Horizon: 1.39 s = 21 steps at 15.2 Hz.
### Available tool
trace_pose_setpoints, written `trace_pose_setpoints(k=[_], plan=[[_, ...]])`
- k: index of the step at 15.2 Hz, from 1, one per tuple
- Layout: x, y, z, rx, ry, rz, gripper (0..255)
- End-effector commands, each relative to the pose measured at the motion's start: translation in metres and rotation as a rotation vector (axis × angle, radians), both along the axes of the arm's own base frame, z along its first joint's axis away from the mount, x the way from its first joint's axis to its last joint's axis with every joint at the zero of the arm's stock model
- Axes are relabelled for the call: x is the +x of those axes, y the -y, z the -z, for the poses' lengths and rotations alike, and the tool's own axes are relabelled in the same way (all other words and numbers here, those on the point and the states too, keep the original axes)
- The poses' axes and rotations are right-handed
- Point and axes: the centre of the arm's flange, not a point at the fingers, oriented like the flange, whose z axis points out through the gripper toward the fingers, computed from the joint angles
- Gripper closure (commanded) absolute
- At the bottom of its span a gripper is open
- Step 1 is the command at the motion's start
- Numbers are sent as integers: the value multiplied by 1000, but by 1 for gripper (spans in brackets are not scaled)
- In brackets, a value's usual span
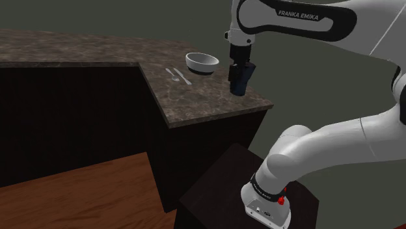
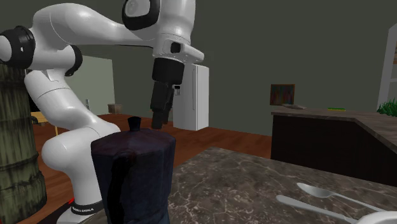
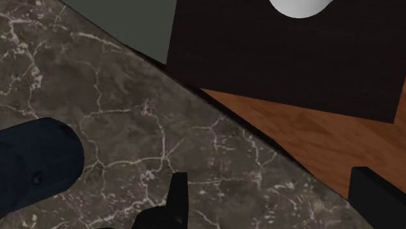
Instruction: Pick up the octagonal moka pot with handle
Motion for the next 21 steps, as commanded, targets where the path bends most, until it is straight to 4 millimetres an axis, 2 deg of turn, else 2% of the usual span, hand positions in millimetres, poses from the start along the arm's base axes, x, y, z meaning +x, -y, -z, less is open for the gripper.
trace_pose_setpoints(k=[1, 17, 18, 21], plan=[[2, 24, -12, 7, 9, -16, 0], [47, 214, -105, 70, 82, -130, 0], [49, 223, -109, 73, 85, -135, 0], [49, 223, -93, 73, 85, -135, 0]])
